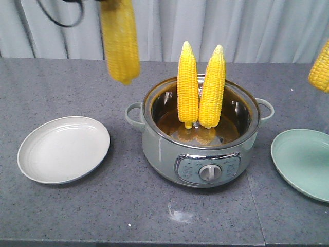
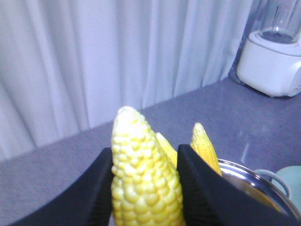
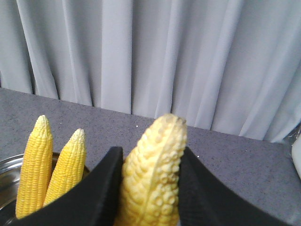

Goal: Distribute corn equally
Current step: 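Lower the left cob onto the cream plate and the right cob onto the green plate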

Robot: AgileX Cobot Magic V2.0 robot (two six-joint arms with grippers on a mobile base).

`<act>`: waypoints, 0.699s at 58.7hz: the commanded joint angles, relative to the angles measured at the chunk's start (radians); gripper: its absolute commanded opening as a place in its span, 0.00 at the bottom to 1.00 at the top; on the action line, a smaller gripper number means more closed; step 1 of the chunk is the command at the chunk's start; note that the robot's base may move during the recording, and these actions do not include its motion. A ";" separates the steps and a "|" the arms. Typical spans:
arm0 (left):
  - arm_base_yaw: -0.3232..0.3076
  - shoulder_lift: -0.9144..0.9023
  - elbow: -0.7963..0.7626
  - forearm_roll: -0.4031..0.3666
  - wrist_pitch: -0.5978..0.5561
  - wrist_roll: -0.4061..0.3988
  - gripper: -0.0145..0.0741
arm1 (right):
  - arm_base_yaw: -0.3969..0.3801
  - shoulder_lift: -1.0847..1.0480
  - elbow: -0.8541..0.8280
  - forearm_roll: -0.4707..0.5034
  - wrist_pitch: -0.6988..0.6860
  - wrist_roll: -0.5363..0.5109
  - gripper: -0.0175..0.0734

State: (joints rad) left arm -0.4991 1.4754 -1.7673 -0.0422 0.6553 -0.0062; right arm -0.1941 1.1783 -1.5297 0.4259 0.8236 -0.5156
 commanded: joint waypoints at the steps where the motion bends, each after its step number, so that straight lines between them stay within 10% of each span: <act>1: 0.001 -0.135 -0.032 0.122 0.010 -0.025 0.15 | -0.004 -0.018 -0.027 0.017 -0.036 0.001 0.19; 16: 0.041 -0.171 -0.015 0.431 0.338 -0.170 0.15 | -0.004 0.008 -0.027 -0.280 0.035 0.217 0.19; 41: 0.162 0.019 0.236 0.432 0.246 -0.189 0.15 | -0.004 0.350 -0.027 -0.402 0.200 0.294 0.19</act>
State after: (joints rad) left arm -0.3484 1.5003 -1.5356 0.3752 0.9927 -0.1728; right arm -0.1941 1.5042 -1.5297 0.0293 1.0513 -0.2136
